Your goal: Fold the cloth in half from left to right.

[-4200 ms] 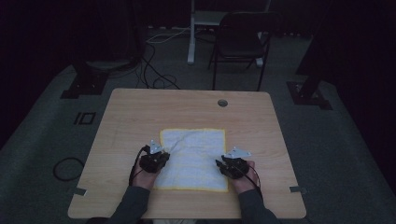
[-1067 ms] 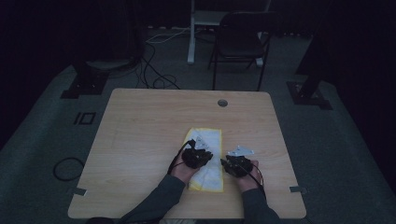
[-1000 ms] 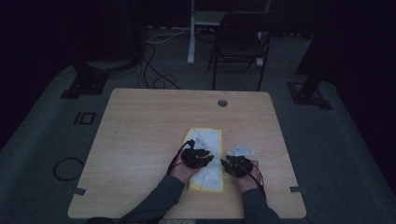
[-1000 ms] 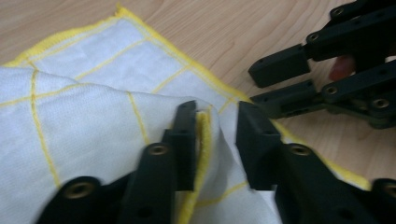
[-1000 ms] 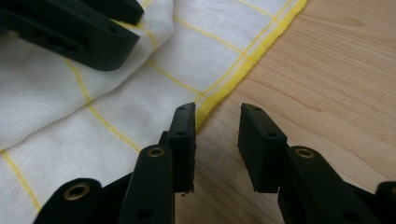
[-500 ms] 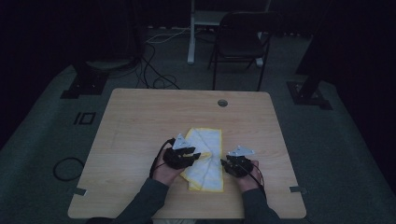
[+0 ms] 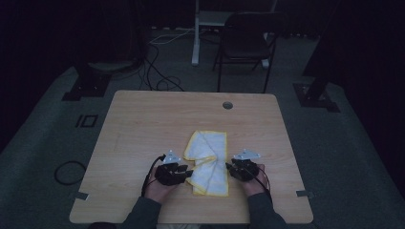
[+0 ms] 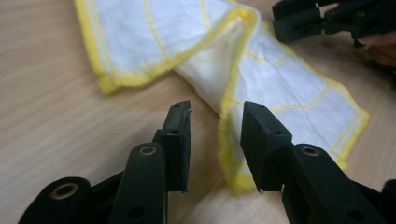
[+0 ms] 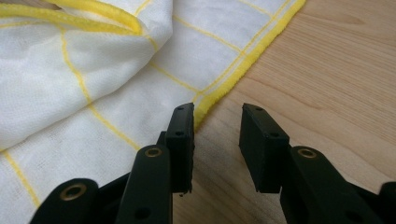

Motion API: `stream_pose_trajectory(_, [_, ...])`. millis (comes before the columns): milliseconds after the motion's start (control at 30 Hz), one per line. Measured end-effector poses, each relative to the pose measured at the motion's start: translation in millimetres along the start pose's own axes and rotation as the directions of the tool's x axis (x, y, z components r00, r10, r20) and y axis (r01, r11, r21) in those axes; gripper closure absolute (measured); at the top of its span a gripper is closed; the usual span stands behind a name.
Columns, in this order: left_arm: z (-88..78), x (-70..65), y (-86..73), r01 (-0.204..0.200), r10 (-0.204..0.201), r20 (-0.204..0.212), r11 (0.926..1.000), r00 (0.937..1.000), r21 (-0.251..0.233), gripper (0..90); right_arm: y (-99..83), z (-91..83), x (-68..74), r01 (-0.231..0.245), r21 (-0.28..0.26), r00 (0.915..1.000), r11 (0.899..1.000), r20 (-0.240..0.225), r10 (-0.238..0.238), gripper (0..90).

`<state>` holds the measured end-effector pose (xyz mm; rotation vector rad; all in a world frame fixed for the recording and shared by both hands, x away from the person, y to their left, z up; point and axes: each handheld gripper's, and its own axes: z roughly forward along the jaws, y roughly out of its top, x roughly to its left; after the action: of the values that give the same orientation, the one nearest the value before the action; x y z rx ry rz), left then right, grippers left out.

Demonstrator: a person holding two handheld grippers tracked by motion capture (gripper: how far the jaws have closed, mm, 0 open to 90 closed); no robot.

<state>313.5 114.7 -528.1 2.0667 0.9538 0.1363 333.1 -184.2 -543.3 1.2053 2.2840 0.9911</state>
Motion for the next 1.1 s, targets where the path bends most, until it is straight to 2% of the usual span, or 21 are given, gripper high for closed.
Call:
stream_pose_trajectory(67, [1.9, -3.1, -1.0, -0.007, 0.007, 0.013, 1.0, 0.9999, 0.007, 65.9, 0.0, 0.0, 0.0, 0.0, 0.0, 1.0, 1.0, 0.0, 0.0, 65.1])
stream_pose_trajectory(233, [4.1, -12.3, -0.1, -0.032, 0.032, 0.025, 0.9995, 0.9992, 0.001, 86.3, 0.0, -0.1, -0.3, 0.0, 0.001, 1.0, 1.0, 0.001, 0.0, 64.7])
stream_pose_trajectory(367, [2.9, -23.0, 6.8, -0.061, 0.061, 0.046, 0.998, 0.9971, -0.019, 88.0, 0.1, -0.2, -0.8, -0.004, 0.001, 1.0, 1.0, 0.005, 0.004, 64.6])
stream_pose_trajectory(500, [7.2, -40.0, 18.5, -0.102, 0.105, 0.091, 0.994, 0.9903, -0.04, 88.1, 0.0, -0.6, -1.8, -0.006, 0.002, 0.9999, 1.0, 0.01, 0.006, 64.6])
stream_pose_trajectory(600, [14.3, -51.2, 23.3, -0.123, 0.126, 0.13, 0.9917, 0.9835, -0.038, 87.9, 0.0, -1.2, -2.6, -0.008, -0.001, 0.9999, 1.0, 0.012, 0.008, 64.7])
stream_pose_trajectory(633, [14.3, -51.2, 23.3, -0.123, 0.126, 0.13, 0.9917, 0.9835, -0.038, 87.3, 0.0, -1.2, -2.6, -0.008, -0.001, 0.9999, 1.0, 0.012, 0.008, 64.7])
stream_pose_trajectory(667, [19.4, -59.4, 24.9, -0.146, 0.149, 0.146, 0.9888, 0.978, -0.032, 85.7, 0.0, -1.7, -3.3, -0.012, -0.001, 0.9998, 1.0, 0.014, 0.012, 64.7])
stream_pose_trajectory(767, [24.7, -69.1, 26.1, -0.178, 0.18, 0.173, 0.9837, 0.9684, -0.024, 76.4, 0.0, -2.3, -3.9, -0.017, -0.004, 0.9997, 1.0, 0.015, 0.017, 64.8])
stream_pose_trajectory(833, [24.3, -71.5, 25.6, -0.185, 0.188, 0.183, 0.9822, 0.965, -0.033, 71.9, 0.2, -2.8, -4.4, -0.014, -0.008, 0.9998, 1.0, 0.015, 0.014, 64.8])
stream_pose_trajectory(900, [21.3, -71.1, 24.3, -0.182, 0.186, 0.179, 0.9826, 0.9661, -0.036, 66.4, 0.3, -3.8, -5.0, -0.016, -0.011, 0.9997, 1.0, 0.016, 0.016, 64.8])
stream_pose_trajectory(967, [19.5, -69.7, 23.7, -0.18, 0.183, 0.192, 0.9831, 0.9641, -0.036, 65.2, 1.2, -5.2, -5.4, -0.02, -0.019, 0.9996, 1.0, 0.018, 0.02, 64.9])
stream_pose_trajectory(1100, [9.3, -62.1, 17.1, -0.172, 0.177, 0.155, 0.9841, 0.9719, -0.043, 63.5, 5.7, -10.0, -5.9, -0.026, -0.047, 0.9996, 0.999, 0.011, 0.027, 64.9])
